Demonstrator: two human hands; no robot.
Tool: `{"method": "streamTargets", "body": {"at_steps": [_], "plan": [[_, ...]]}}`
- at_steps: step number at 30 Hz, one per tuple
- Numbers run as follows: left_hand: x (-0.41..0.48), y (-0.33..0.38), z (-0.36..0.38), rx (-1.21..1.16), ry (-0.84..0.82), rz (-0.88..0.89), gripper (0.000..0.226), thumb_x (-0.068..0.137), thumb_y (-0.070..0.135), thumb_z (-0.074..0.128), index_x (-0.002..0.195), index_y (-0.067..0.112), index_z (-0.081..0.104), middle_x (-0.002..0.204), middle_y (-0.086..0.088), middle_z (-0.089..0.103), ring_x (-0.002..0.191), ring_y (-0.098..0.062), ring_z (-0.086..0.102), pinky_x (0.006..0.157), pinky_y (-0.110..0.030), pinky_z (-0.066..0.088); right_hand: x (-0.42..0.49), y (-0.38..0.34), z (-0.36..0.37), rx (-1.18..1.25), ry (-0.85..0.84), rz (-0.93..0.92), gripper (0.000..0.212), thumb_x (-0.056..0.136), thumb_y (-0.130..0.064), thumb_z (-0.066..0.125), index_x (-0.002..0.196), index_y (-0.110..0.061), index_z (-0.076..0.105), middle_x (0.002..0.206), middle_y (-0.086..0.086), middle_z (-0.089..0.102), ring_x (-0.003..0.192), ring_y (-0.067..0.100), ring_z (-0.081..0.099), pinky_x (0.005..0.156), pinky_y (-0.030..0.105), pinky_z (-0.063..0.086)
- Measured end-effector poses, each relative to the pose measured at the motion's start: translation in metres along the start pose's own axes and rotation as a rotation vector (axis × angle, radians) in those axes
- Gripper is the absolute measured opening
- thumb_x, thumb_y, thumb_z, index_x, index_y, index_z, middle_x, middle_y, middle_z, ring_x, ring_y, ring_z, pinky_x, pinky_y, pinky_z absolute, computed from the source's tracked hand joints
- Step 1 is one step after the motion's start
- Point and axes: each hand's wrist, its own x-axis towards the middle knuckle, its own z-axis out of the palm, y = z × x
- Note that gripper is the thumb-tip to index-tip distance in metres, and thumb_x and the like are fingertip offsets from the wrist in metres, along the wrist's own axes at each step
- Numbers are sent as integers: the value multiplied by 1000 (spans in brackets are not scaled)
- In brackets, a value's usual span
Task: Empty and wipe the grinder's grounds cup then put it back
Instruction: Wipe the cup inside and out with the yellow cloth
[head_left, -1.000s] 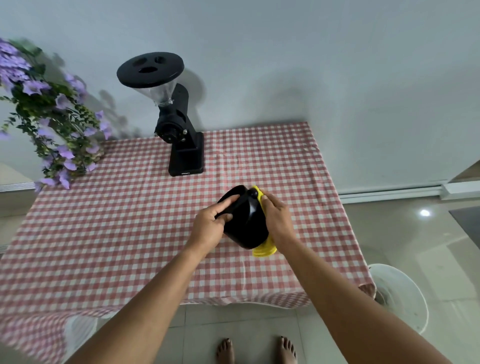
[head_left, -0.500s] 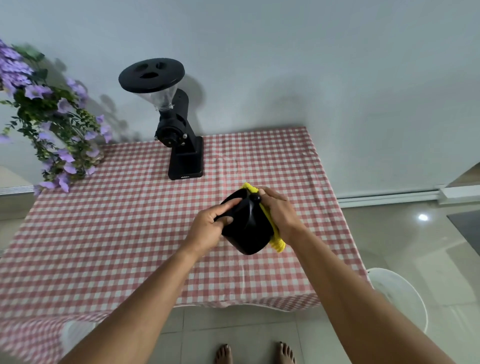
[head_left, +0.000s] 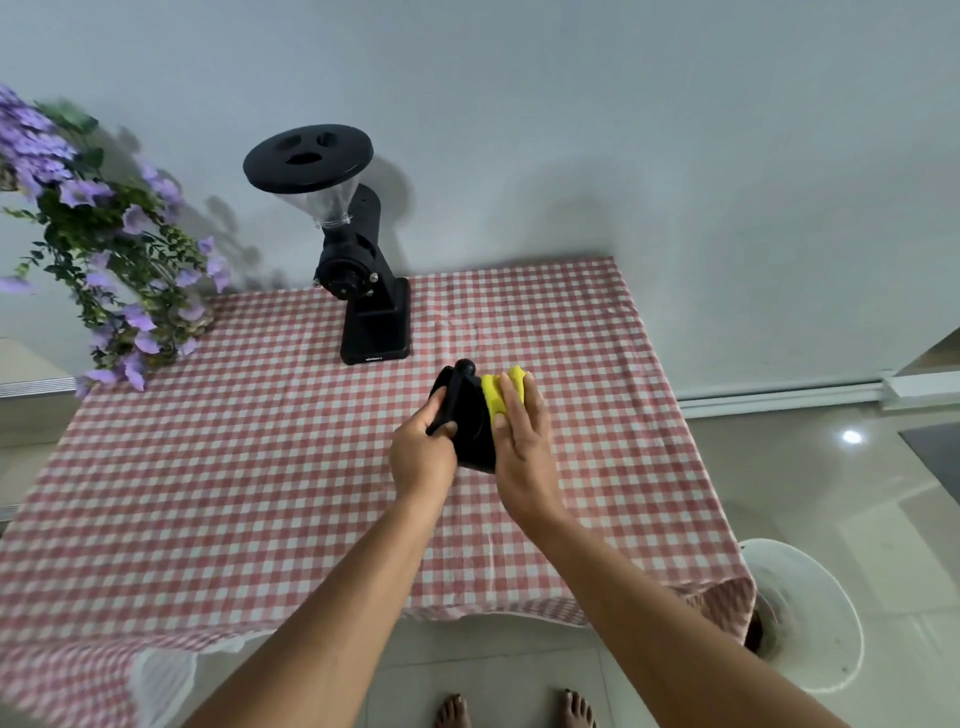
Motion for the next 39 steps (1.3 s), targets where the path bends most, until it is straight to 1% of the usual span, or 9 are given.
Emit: {"method": "streamTargets", "body": {"at_steps": [4,7,10,14,16,19,23,36,39], "plan": [[-4,4,-7,202,-120,146,49,100,3,55,136,35,61,144,-1,59,125,-13,60,85,-9,49,16,2,-15,101,-2,265,40,104,-43,31,140,-38,47,144,-5,50,134,17,45,108,42,41],[-8,3,-10,269,-188,211,51,99,-1,53,136,33,62,139,0,62,103,20,59,73,2,43,28,-4,-30,246,-43,415,33,104,-36,35,124,-30,60,120,0,67,112,17,62,86,29,52],[-9,3,-6,274,-105,184,53,99,-3,51,136,33,62,136,-1,64,89,9,65,70,-7,50,20,-3,-20,154,-25,335,41,104,-43,29,137,-30,51,134,0,58,125,19,53,105,43,44],[0,7,-3,315,-14,116,50,100,2,54,139,33,60,144,-4,60,124,-19,61,77,-11,48,-3,10,1,-12,-63,143,50,103,-48,26,152,-44,17,163,-9,16,149,13,14,119,48,21],[0,8,-2,368,-7,107,47,100,8,57,140,34,58,145,-4,59,125,-25,61,86,-22,53,-4,16,4,-2,-90,183,54,102,-46,33,153,-44,13,162,-10,17,147,16,21,117,51,27],[-3,6,-2,465,-7,133,47,99,18,62,142,36,55,141,-4,62,111,-25,68,85,-33,60,5,22,-1,-46,-68,231,52,101,-40,43,150,-39,27,136,-5,51,116,13,55,96,37,50],[-4,-5,-1,466,-60,124,53,97,22,66,146,32,51,140,-5,63,115,-18,66,72,-10,46,15,25,-9,-124,-15,254,31,90,-26,53,120,-31,58,71,-9,57,56,5,52,50,20,44],[3,-16,-15,652,-138,419,44,88,30,75,131,29,66,118,8,67,111,-13,61,86,-27,54,16,39,-17,-353,-9,233,47,93,-7,45,136,-25,54,93,-6,64,71,3,57,52,17,41],[20,-11,-21,480,-141,236,51,84,45,77,129,27,64,120,5,59,110,-12,56,88,-27,49,14,42,-19,-310,1,256,49,91,-7,46,132,-29,57,95,-5,68,78,10,62,61,24,50]]}}
